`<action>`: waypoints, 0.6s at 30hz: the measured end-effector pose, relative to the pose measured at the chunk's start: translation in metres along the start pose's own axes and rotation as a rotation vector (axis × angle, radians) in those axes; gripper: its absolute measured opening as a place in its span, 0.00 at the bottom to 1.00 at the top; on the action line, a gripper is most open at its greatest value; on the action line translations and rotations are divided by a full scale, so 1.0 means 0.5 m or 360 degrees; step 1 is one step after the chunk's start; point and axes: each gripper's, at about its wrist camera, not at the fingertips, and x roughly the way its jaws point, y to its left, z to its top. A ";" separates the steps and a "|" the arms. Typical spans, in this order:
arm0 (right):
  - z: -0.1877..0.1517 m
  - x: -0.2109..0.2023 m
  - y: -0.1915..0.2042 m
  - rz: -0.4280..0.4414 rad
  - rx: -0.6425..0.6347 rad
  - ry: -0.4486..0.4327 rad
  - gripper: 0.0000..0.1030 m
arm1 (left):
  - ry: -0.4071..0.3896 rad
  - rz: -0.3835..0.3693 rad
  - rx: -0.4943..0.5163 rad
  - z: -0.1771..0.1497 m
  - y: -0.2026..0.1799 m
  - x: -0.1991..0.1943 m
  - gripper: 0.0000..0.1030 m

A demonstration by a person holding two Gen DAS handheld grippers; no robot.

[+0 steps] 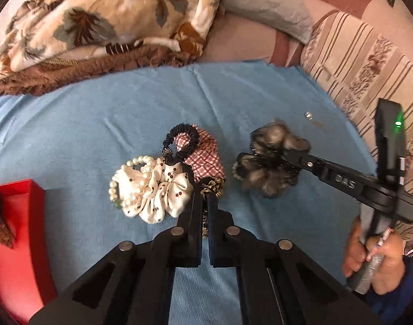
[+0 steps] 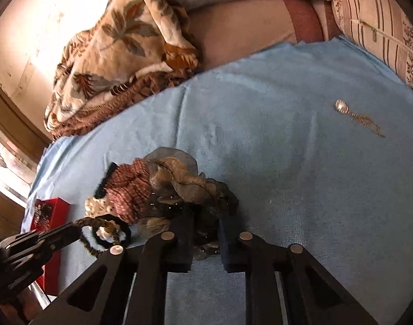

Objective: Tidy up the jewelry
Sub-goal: 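Grasp the leopard-print scrunchie with the left tool while the right tool grasps the grey sheer scrunchie, then carry the leopard scrunchie with the left tool while the right tool carries the grey one to the box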

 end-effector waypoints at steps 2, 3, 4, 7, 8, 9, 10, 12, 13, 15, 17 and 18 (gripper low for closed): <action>-0.002 -0.017 0.003 0.0041 0.0019 -0.0035 0.11 | -0.0033 -0.0014 -0.0004 -0.006 -0.006 -0.037 0.03; -0.003 -0.023 0.004 0.0056 0.0027 -0.0043 0.11 | -0.0051 -0.0013 -0.0002 -0.011 -0.009 -0.055 0.03; -0.004 -0.029 0.005 0.0078 0.0040 -0.0051 0.10 | -0.0069 -0.0013 -0.0003 -0.015 -0.010 -0.073 0.03; -0.011 -0.048 0.011 0.0160 0.0069 -0.0070 0.10 | -0.0099 -0.0033 -0.0027 -0.028 -0.008 -0.114 0.03; -0.014 -0.055 0.013 0.0188 0.0076 -0.0072 0.10 | -0.0103 -0.0036 -0.0040 -0.033 -0.004 -0.122 0.03; -0.018 -0.063 0.015 0.0210 0.0085 -0.0077 0.10 | -0.0107 -0.0041 -0.0056 -0.038 -0.002 -0.130 0.03; -0.022 -0.072 0.016 0.0237 0.0096 -0.0082 0.10 | -0.0104 -0.0056 -0.0076 -0.043 0.003 -0.137 0.03; -0.029 -0.088 0.023 0.0286 0.0088 -0.0082 0.10 | -0.0086 -0.0087 -0.0115 -0.056 0.011 -0.141 0.03; -0.032 -0.092 0.027 0.0282 0.0071 -0.0074 0.11 | -0.0073 -0.0097 -0.0134 -0.065 0.014 -0.138 0.03; -0.033 -0.087 0.032 0.0225 0.0048 -0.0068 0.22 | -0.0035 -0.0082 -0.0153 -0.082 0.024 -0.122 0.03; -0.031 -0.068 0.028 0.0208 0.0072 -0.0035 0.55 | 0.0009 -0.0061 -0.0177 -0.094 0.036 -0.097 0.03; -0.031 -0.061 0.024 0.0207 0.0091 -0.0026 0.69 | 0.0033 -0.0045 -0.0184 -0.100 0.042 -0.082 0.03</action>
